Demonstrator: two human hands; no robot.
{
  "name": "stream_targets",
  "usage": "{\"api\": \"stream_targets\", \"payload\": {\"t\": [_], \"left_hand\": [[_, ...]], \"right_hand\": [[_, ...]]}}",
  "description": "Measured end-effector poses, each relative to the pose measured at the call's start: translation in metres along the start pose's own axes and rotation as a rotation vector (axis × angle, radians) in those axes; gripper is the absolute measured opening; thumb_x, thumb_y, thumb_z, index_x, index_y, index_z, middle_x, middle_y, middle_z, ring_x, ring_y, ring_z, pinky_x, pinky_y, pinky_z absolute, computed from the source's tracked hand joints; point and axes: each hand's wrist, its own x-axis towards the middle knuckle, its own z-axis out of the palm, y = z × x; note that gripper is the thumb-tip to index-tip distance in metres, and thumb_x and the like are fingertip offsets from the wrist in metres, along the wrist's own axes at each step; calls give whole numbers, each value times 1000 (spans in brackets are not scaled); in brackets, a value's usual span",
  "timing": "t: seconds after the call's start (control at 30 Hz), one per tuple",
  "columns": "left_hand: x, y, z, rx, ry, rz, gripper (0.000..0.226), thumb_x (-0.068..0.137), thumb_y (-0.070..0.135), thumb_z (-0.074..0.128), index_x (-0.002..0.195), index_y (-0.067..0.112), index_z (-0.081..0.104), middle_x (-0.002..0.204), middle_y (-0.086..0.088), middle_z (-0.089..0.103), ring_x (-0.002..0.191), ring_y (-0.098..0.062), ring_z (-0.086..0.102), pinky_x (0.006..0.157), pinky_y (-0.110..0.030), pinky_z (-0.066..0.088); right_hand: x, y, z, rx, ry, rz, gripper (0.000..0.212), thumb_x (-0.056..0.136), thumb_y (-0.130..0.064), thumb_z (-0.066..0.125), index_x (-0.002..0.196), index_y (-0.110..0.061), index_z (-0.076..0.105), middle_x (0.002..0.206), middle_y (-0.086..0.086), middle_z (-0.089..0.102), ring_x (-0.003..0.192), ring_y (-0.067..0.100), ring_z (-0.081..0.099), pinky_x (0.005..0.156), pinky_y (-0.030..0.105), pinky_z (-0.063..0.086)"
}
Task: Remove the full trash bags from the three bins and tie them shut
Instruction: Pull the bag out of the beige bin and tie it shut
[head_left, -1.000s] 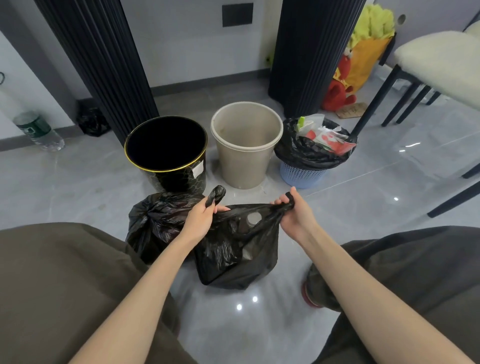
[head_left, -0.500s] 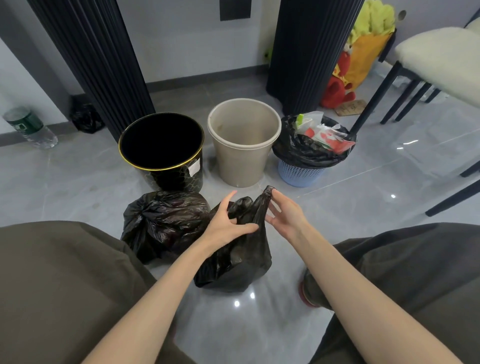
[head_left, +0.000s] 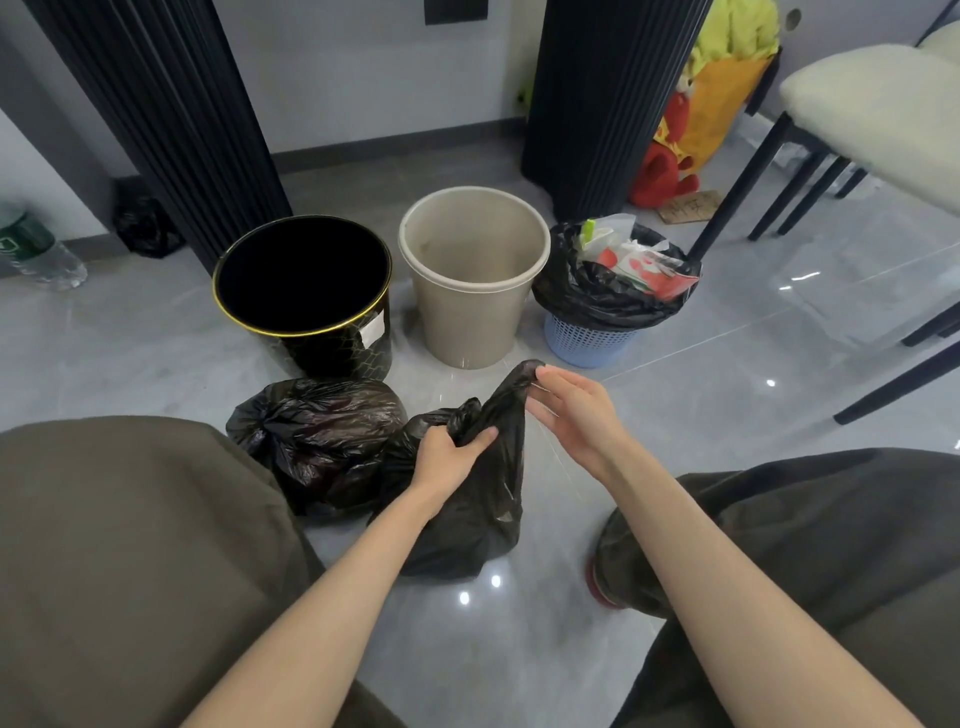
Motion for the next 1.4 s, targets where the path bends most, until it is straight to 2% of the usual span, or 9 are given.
{"api": "stream_targets", "payload": {"t": [0.17,0.37,0.5,0.6,0.73,0.87,1.07,1.23,1.4], "left_hand": [[-3,2,-1,-102,-12,-26,27,83,25,70,104,7,70,93,-3,69,90,-14,63,78,-25,50],[-2,2,-4,-149,-62,-56,28,82,27,71,106,13,69,97,-3,70,93,-14,65,81,-26,52],[-3,5,-5,-178,-102,-68,32,82,24,71,110,9,67,99,-5,71,90,-13,66,75,-19,51],[-8,11,-10,-240,-182,-38,29,83,16,70,111,12,66,98,-3,71,82,-5,66,70,-15,53],[0,16,-29,-365,-106,-146,22,95,12,52,116,9,56,82,-1,56,63,-5,49,59,-32,48],[5,12,-41,-421,39,-148,35,103,22,28,79,10,49,64,1,29,56,-9,25,51,-21,26],[-1,6,-50,-499,-77,-29,40,103,27,24,69,12,39,41,8,24,36,-8,33,81,-27,50],[-11,10,-35,-298,-118,-15,36,101,30,33,68,18,38,45,13,25,36,-2,22,40,-15,31],[-16,11,-26,195,-159,197,35,101,27,32,69,20,44,62,7,39,58,-11,36,57,-26,28]], "right_hand": [[-3,21,-15,-192,83,44,20,84,-10,65,103,-15,60,110,-4,67,112,10,57,106,36,39],[-7,32,-2,-480,-131,-6,23,86,-26,66,109,-22,70,113,-8,69,105,0,61,86,10,46],[-2,36,6,-534,11,-124,18,91,-16,59,102,-10,72,108,1,68,99,9,62,79,9,47],[-1,37,10,-242,81,-19,22,96,-16,52,103,-3,68,98,12,70,86,16,65,64,12,52],[1,33,14,375,152,57,18,98,-7,42,84,-12,52,91,11,68,94,22,64,79,31,50],[8,40,15,438,243,110,33,99,1,22,77,-15,40,37,-5,41,54,14,53,67,28,42],[9,52,14,-76,254,46,33,97,-3,21,72,-19,34,46,-9,25,36,4,21,36,16,21],[-3,52,22,-900,125,-114,19,96,-5,30,88,-13,45,80,3,51,71,18,46,66,28,31],[-2,52,28,-982,77,-79,19,95,-8,34,105,-5,50,98,11,59,90,25,53,73,29,35]]}}
